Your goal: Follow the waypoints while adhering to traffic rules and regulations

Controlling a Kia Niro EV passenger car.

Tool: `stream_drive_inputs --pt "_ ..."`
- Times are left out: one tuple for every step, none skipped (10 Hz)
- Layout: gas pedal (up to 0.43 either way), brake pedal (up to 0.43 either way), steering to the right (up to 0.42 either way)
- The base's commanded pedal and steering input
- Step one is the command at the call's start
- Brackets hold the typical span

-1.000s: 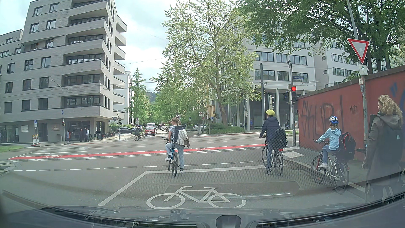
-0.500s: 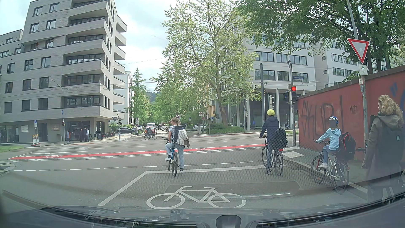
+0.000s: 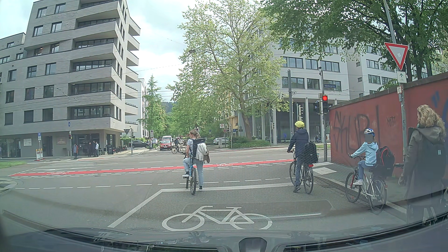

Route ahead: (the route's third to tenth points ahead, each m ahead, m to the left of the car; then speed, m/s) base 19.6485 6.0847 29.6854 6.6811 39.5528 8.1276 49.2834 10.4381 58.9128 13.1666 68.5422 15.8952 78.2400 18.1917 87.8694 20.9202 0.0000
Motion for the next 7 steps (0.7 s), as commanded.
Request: stream_drive_inputs --pt "0.000 0.262 -0.012" --pt "0.000 0.268 -0.012" --pt "0.000 0.268 -0.012" --pt "0.000 0.268 -0.011" --pt "0.000 0.268 -0.012" --pt "0.000 0.268 -0.011" --pt "0.000 0.268 -0.012"
